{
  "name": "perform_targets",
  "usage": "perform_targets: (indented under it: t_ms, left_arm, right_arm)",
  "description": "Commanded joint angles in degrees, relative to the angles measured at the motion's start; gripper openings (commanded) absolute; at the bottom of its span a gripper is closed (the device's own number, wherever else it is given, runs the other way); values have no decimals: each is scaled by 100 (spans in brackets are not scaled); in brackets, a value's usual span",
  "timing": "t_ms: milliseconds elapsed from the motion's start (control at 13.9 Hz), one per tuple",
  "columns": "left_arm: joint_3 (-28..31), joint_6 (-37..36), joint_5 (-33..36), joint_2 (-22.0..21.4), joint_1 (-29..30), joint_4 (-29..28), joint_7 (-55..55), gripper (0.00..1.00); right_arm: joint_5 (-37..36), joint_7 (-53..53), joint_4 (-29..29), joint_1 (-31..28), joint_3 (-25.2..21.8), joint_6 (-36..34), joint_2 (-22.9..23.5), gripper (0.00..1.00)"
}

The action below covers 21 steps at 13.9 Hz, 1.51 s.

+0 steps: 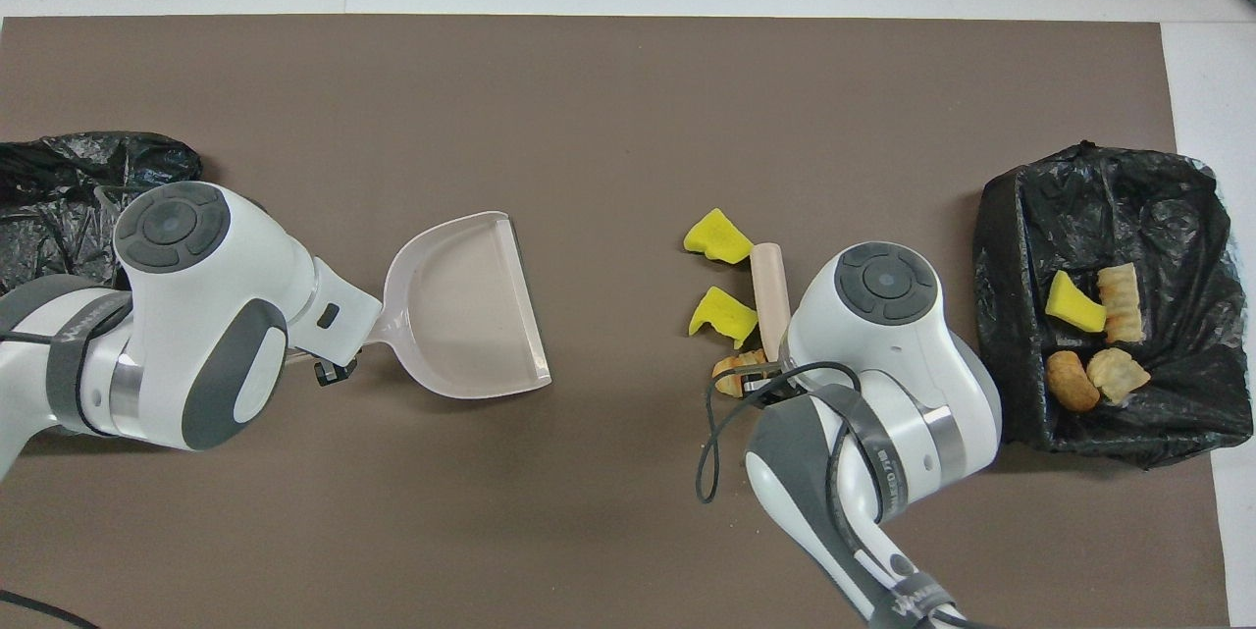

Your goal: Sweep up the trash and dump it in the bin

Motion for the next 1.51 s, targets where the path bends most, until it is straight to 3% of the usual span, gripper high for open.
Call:
perform_targets:
  t_ms: [0,505,721,1009,1441]
  left_arm:
    - [52,421,-141,-308,-197,-517,-326,0]
    - [52,650,-150,-344,-645,-615,-1011,0]
    - [52,747,-150,-309,-751,-580,-1329,0]
    - [70,730,-185,-282,-760,-510,-1329,0]
    - [70,545,-185,-388,-910,-676,-257,0]
  right_arm:
    - [449,90,512,414,10,86,373,0]
    - [1979,378,1014,1180,10,526,489,0]
    - [1499,529,1164,1067,-69,-148,331,0]
    - [374,232,1665,408,-60,-1353,304,0]
    - [-515,-15,1359,-295,-52,-1645,216,0]
